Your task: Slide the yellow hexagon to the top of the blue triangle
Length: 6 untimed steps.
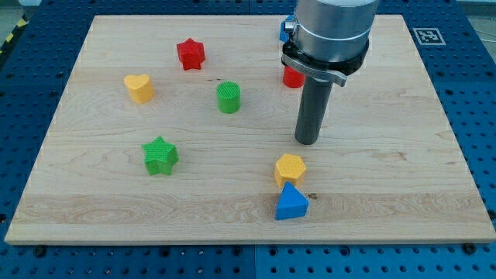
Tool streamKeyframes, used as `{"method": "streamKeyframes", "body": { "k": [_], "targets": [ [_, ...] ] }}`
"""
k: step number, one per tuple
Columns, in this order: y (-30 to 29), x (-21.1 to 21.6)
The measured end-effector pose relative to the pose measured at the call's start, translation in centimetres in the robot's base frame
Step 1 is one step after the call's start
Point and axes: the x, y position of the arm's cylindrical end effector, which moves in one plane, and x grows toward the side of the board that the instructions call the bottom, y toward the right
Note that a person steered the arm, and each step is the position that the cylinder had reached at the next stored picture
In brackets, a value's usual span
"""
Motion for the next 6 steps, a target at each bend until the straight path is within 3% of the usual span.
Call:
{"method": "streamKeyframes", "body": {
  "k": [3, 6],
  "targets": [
    [-2.7, 2.7],
    [-2.7, 2.1]
  ]
}}
